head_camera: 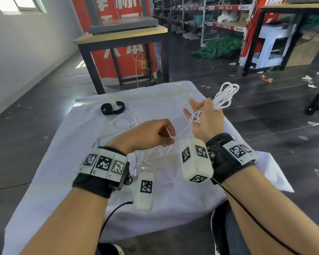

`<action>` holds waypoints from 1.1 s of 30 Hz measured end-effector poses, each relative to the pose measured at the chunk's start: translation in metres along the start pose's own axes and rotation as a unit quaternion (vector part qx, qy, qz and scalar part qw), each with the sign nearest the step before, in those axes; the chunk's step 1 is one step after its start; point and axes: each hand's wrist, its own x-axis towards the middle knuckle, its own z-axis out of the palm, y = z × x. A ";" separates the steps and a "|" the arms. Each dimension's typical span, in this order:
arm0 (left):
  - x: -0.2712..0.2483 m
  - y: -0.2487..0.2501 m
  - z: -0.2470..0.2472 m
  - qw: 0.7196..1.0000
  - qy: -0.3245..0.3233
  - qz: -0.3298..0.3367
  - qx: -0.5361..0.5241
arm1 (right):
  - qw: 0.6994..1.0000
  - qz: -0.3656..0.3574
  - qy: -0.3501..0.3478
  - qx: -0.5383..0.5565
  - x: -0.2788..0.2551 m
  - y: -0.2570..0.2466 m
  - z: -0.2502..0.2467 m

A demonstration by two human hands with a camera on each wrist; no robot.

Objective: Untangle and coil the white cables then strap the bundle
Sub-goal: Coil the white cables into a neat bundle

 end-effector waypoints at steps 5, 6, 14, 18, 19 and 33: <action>0.001 0.000 0.003 0.997 0.063 0.030 0.021 | 0.997 -0.050 0.025 -0.056 -0.002 -0.001 0.001; 0.003 -0.001 0.004 0.996 0.082 0.034 0.016 | 0.997 -0.045 0.023 -0.056 -0.004 0.000 0.002; 0.003 0.004 0.012 0.996 -0.003 0.056 0.075 | 1.000 -0.007 -0.004 -0.010 -0.015 0.005 0.011; -0.006 0.006 0.000 0.999 -0.020 0.026 -0.001 | 0.999 -0.036 0.021 -0.026 -0.010 0.000 0.012; -0.008 0.006 -0.003 0.999 -0.024 0.020 -0.027 | 0.998 -0.043 0.031 -0.040 -0.009 -0.002 0.011; -0.032 0.004 -0.026 0.979 -0.018 0.026 -0.201 | 0.799 -0.110 -0.133 -0.576 0.010 0.005 -0.004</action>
